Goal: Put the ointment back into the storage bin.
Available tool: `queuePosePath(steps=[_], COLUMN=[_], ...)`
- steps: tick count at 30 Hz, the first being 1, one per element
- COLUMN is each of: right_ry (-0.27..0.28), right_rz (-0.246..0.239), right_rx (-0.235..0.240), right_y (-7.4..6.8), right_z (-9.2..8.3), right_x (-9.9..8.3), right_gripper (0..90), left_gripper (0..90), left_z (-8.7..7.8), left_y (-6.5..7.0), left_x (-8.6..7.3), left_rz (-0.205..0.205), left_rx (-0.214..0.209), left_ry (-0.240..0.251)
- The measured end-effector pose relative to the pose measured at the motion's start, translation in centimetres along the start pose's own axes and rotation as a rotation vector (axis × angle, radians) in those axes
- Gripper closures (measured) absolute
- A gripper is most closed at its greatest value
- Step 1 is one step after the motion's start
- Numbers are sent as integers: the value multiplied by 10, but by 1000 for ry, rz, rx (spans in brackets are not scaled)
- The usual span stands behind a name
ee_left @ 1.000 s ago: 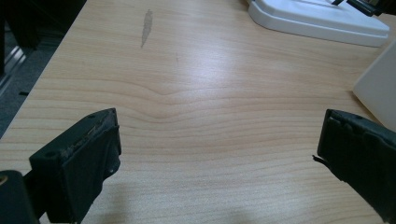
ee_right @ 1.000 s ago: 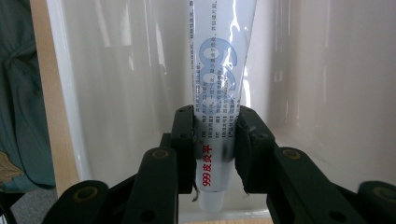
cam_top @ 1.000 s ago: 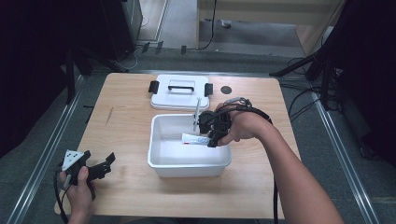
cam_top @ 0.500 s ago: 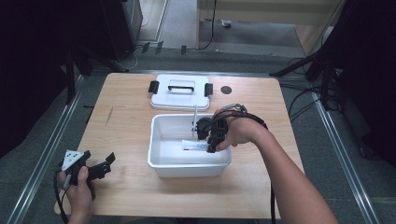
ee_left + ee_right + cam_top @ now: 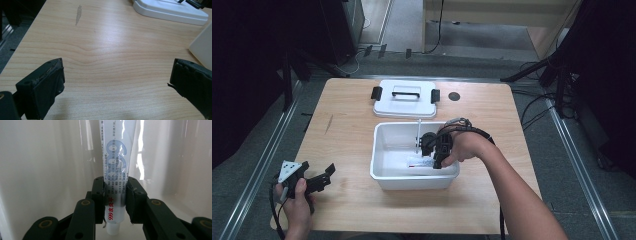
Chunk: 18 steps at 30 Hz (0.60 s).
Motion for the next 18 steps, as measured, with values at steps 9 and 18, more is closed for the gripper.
queuePosePath(steps=[9,18], right_ry=[-66,-108], right_rz=[0,11], right_rx=[-8,-7], right_y=[0,1], right_z=[12,21], right_x=[4,7], right_gripper=[718,717], left_gripper=[0,0], left_z=[0,0], left_y=[0,0], left_x=[0,0], left_rz=[1,1], left_rx=[-1,-2], left_ry=[1,1])
Point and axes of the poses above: each handheld gripper's, and its own axes: z roughly forward along the jaws, x roughly out of its top, y roughly to its right, the point moved 5 cm from there along z, roughly forward along the jaws, and after that the axes turned 3 degrees about x, right-handed, at the moved point
